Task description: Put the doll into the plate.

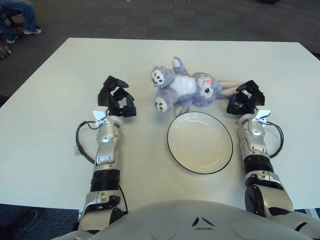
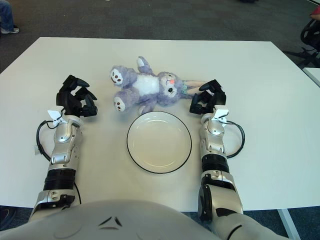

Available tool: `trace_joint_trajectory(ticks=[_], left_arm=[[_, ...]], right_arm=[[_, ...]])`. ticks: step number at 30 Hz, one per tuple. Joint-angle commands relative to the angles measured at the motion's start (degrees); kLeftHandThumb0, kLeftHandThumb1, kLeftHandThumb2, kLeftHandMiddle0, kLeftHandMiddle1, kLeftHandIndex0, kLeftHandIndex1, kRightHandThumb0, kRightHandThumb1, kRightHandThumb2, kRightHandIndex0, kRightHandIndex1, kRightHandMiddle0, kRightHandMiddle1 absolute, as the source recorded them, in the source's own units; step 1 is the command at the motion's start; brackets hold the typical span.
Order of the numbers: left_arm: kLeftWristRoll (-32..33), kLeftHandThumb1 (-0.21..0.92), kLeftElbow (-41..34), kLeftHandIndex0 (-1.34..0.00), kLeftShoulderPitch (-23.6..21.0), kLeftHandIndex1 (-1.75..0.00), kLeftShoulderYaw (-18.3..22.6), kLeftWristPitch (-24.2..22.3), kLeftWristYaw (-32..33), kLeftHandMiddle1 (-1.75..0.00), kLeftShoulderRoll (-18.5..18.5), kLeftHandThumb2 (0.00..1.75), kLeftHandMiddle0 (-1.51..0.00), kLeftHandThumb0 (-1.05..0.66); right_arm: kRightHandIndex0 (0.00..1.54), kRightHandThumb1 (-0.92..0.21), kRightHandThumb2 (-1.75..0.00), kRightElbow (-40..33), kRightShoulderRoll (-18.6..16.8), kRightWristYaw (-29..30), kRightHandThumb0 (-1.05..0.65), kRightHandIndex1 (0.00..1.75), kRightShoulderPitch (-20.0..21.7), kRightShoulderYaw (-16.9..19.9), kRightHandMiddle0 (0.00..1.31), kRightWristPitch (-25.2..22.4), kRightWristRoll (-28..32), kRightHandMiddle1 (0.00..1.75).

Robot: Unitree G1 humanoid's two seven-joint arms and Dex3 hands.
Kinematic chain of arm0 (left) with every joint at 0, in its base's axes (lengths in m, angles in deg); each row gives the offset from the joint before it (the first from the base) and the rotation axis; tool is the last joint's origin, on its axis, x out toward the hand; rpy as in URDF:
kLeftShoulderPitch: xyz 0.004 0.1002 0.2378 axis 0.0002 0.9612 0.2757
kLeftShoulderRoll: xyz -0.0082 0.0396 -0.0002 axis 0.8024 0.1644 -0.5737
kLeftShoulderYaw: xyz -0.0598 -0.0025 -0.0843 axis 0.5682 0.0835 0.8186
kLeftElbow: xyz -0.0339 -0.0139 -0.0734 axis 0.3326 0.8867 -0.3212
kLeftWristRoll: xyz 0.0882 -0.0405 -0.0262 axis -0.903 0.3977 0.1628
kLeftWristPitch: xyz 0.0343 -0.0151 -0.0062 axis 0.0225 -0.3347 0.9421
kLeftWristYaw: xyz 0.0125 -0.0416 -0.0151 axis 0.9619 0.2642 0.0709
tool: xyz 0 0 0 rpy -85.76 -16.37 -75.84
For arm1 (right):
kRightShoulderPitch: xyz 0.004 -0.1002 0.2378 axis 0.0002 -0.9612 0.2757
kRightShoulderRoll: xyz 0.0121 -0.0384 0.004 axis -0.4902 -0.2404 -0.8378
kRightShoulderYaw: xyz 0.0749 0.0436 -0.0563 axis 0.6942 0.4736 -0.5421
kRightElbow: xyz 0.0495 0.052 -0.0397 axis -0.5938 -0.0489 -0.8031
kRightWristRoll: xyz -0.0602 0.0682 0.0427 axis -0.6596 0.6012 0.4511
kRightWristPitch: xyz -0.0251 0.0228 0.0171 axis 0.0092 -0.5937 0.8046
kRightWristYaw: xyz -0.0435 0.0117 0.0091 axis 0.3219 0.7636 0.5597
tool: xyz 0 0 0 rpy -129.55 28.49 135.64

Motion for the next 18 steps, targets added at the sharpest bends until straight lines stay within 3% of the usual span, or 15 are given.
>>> trace_joint_trajectory(ticks=[1, 18], left_arm=[[-0.3, -0.03, 1.2, -0.64, 1.3, -1.75, -0.1, -0.4, 0.7, -1.7, -0.5, 1.7, -0.89, 0.0], [0.0, -0.04, 1.5, -0.64, 1.2, -1.75, -0.1, 0.0, 0.6, -1.71, -0.6, 1.71, -0.89, 0.0]], right_arm=[[0.94, 0.07, -1.72, 3.2, -1.4, 0.0, -0.01, 1.63, -3.4, 0.0, 0.68, -1.6, 0.5, 1.75], [0.94, 0.07, -1.71, 3.2, -1.4, 0.3, -0.01, 1.62, -3.3, 0.0, 0.68, -1.8, 0.4, 1.75]])
